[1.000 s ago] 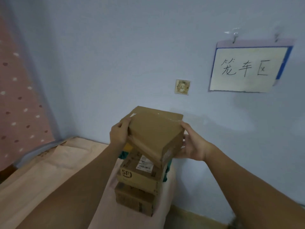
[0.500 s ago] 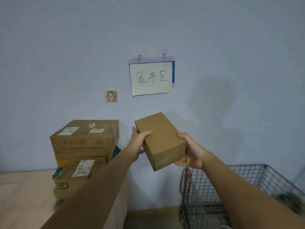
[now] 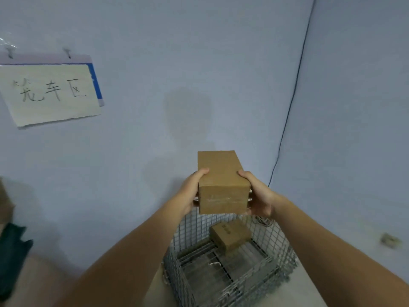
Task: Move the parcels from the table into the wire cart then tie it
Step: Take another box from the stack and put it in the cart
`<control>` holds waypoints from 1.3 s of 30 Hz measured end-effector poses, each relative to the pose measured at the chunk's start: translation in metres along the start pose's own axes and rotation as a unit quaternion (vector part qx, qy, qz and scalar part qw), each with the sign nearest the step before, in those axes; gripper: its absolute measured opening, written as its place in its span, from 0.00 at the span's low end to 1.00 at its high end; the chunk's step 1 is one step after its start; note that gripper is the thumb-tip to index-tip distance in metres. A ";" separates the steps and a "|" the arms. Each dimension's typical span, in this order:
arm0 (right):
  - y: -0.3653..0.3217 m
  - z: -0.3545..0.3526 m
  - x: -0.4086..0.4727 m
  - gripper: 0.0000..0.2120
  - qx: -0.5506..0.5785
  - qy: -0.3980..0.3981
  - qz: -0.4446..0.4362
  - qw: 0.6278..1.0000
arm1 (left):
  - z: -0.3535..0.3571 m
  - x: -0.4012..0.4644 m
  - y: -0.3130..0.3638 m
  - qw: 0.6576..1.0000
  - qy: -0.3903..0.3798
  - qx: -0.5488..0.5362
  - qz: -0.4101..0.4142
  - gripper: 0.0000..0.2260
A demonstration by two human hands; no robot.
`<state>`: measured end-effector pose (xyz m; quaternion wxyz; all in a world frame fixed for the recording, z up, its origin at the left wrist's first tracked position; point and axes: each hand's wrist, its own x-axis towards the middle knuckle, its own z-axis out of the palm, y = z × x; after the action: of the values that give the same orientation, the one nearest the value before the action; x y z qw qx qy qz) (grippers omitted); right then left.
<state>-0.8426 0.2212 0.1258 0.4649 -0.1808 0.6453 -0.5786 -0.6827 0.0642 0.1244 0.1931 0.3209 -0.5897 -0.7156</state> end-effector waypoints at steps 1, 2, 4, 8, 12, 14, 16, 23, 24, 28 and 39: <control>0.001 -0.018 0.004 0.39 0.012 0.014 0.002 1.000 | 0.016 0.013 -0.002 1.000 -0.011 0.005 -0.005 0.27; 0.002 -0.035 0.006 0.39 0.020 0.028 0.005 0.999 | 0.031 0.025 -0.004 1.000 -0.026 0.006 -0.009 0.26; 0.003 -0.071 0.012 0.41 0.028 0.057 0.008 0.998 | 0.063 0.048 -0.007 0.998 -0.060 0.015 -0.013 0.25; 0.005 -0.134 0.017 0.41 0.043 0.107 0.009 0.993 | 0.125 0.091 -0.014 0.993 -0.108 0.045 -0.027 0.28; 0.009 -0.198 0.022 0.39 0.061 0.146 0.008 0.987 | 0.191 0.127 -0.022 0.987 -0.146 0.060 -0.034 0.28; 0.008 -0.231 0.025 0.39 0.062 0.160 0.010 0.985 | 0.224 0.145 -0.027 0.985 -0.156 0.070 -0.037 0.27; 0.005 -0.265 0.030 0.39 0.057 0.168 0.011 0.984 | 0.255 0.162 -0.030 0.983 -0.167 0.065 -0.046 0.27; -0.017 -0.370 0.067 0.35 0.030 0.141 0.015 0.990 | 0.338 0.218 -0.041 0.986 -0.156 0.025 -0.055 0.27; -0.020 -0.377 0.076 0.34 0.022 0.134 0.019 0.991 | 0.343 0.225 -0.043 0.987 -0.147 0.011 -0.063 0.26; -0.031 -0.394 0.120 0.31 0.009 0.095 0.031 0.995 | 0.348 0.257 -0.047 0.991 -0.105 -0.006 -0.083 0.30; -0.058 -0.422 0.286 0.28 -0.016 0.013 0.061 0.998 | 0.330 0.389 -0.062 0.993 -0.008 -0.039 -0.108 0.33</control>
<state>-1.3455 0.2299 0.0245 0.4882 -0.1406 0.6701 -0.5412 -1.1834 0.0613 0.0070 0.1220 0.3690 -0.5245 -0.7575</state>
